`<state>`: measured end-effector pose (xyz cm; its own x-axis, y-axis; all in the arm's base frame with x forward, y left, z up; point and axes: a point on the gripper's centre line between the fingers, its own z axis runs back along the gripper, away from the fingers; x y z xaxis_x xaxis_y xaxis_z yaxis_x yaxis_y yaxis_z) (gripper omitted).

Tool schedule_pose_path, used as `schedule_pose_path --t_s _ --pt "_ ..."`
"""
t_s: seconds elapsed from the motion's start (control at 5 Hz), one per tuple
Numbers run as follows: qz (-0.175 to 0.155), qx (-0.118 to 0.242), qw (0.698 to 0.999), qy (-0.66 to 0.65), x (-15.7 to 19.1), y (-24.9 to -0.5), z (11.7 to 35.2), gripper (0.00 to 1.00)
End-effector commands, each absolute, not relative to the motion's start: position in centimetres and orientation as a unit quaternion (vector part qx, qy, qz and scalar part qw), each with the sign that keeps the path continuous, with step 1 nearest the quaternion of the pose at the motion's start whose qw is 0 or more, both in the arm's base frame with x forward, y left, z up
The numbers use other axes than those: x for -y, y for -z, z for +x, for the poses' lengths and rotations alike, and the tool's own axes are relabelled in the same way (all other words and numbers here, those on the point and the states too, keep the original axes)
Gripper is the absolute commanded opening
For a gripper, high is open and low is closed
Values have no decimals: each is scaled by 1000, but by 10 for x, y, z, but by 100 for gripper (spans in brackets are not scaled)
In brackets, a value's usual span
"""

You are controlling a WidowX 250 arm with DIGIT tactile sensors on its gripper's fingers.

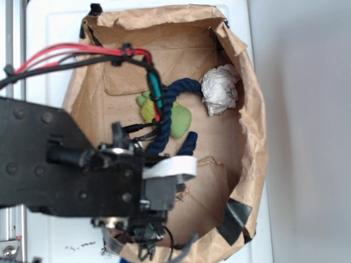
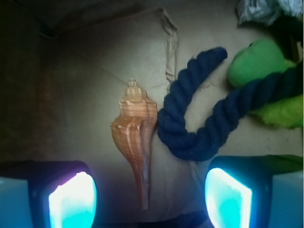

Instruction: Grab the shell.

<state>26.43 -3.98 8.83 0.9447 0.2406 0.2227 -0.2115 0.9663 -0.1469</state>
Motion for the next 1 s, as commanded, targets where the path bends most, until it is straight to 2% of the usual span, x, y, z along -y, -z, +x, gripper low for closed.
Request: schedule_pose_path --t_s 0.0,0.4,0.8 --pt "-93 131 980 -114 41 -80 291 100" --pt "-98 132 976 -142 44 -86 309 100" --pt "-92 143 970 -174 54 -77 322 100"
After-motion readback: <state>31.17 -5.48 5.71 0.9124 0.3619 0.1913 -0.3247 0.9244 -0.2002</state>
